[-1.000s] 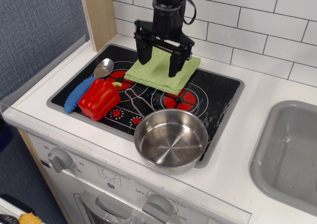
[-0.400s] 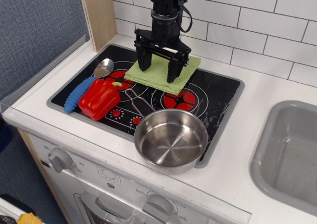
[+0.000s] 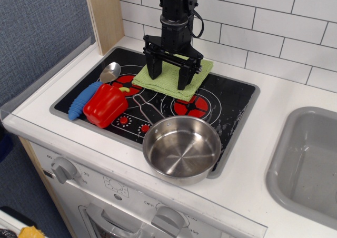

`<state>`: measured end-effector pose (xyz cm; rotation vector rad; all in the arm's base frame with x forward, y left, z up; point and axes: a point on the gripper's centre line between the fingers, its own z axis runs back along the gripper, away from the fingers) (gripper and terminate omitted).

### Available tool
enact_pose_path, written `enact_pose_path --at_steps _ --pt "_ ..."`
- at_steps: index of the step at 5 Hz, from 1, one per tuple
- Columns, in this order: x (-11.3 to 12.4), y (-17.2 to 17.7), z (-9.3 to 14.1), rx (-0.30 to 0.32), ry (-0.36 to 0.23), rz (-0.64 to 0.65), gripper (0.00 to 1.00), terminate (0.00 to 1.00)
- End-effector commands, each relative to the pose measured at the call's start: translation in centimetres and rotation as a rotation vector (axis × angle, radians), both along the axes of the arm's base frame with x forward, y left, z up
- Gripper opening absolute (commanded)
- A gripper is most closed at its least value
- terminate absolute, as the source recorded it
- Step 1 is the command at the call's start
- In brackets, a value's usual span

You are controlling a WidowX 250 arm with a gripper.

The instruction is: Move the green towel directly above the pan.

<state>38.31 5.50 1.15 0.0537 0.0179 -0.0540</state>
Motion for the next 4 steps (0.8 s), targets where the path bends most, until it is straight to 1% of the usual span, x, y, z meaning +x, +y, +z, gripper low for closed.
enact_pose_path --at_steps 1,2,3,4 --pt "-0.7 -4.1 0.7 -0.12 -0.026 -0.056 1.0 0.0" --pt "-0.8 -7.6 0.8 -0.162 -0.03 -0.11 1.0 0.0" --pt "-0.7 -11.5 0.8 -0.172 -0.028 -0.166 1.0 0.0" --pt "-0.7 -14.5 0.8 -0.128 -0.01 -0.211 1.0 0.0"
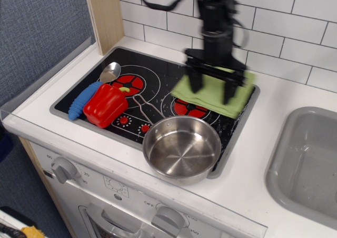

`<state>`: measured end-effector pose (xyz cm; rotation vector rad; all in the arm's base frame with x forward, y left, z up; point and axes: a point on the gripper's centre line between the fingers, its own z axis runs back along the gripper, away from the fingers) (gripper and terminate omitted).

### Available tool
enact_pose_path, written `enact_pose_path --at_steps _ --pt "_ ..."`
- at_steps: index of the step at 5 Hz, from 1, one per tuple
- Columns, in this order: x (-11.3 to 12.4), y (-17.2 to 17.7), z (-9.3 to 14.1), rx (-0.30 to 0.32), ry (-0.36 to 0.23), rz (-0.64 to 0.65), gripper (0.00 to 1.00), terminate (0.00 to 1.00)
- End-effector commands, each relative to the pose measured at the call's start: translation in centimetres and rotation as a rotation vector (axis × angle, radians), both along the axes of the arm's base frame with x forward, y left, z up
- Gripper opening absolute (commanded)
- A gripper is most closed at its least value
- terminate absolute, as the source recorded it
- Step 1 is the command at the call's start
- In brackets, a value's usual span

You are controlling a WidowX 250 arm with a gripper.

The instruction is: Move the green towel directly above the pan.

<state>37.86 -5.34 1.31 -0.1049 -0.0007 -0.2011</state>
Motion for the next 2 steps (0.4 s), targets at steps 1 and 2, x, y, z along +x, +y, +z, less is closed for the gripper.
enact_pose_path --at_steps 1,2 --pt "-0.44 -4.43 0.57 0.086 0.004 -0.066 1.0 0.0" --pt "-0.48 -3.49 0.86 0.119 0.007 -0.023 1.0 0.0"
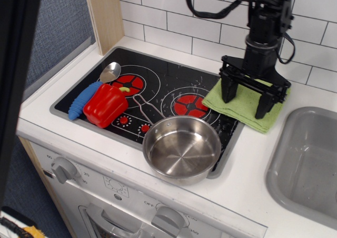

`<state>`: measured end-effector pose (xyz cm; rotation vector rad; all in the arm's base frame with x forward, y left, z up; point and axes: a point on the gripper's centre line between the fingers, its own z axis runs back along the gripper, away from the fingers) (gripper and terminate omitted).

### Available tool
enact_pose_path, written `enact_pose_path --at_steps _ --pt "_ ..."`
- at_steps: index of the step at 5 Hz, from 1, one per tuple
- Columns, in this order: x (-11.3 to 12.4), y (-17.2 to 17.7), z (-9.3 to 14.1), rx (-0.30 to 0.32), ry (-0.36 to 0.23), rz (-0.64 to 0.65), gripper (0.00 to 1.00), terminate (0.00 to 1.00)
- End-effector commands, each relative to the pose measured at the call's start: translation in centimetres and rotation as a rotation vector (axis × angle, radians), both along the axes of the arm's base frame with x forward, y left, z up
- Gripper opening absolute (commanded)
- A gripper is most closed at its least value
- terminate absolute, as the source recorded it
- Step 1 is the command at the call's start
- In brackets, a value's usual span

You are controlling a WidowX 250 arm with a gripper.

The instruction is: Move the green towel directly above the pan.

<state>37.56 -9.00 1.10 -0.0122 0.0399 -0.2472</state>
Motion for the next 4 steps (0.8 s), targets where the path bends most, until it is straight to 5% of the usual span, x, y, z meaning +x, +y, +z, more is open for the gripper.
enact_pose_path --at_steps 1,3,4 --pt "-0.1 1.3 2.1 0.044 -0.043 0.057 1.0 0.0" --pt "-0.7 1.9 7.6 0.1 -0.138 0.077 1.0 0.0" --pt "-1.8 2.0 8.5 0.093 -0.145 0.079 1.0 0.0"
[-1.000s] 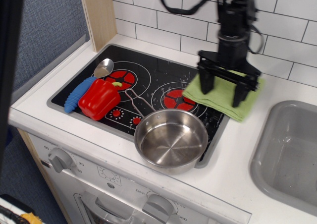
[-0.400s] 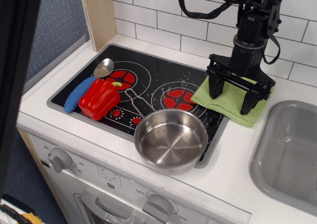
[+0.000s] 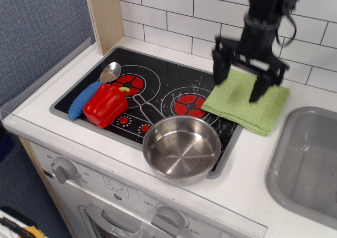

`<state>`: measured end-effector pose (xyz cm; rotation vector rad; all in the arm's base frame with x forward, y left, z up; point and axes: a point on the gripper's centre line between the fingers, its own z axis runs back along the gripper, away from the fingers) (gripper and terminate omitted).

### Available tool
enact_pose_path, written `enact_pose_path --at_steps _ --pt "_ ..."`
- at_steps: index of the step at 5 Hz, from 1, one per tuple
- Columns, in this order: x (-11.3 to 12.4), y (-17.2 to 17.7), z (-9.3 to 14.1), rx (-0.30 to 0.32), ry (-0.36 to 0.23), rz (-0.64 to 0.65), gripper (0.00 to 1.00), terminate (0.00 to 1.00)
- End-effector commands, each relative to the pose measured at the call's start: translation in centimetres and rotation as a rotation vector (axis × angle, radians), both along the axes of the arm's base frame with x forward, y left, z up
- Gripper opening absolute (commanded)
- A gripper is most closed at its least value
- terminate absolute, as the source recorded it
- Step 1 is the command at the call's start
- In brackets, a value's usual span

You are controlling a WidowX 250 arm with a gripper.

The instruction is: Move the green towel directly above the pan.

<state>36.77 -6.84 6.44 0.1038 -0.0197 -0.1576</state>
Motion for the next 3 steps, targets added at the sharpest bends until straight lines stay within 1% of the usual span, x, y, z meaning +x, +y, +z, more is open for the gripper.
enact_pose_path --at_steps 1,2,3 --pt "-1.85 0.35 3.07 0.01 -0.036 0.006 1.0 0.0" --pt "-1.85 0.35 3.07 0.01 -0.036 0.006 1.0 0.0" --pt "-1.85 0.35 3.07 0.01 -0.036 0.006 1.0 1.0"
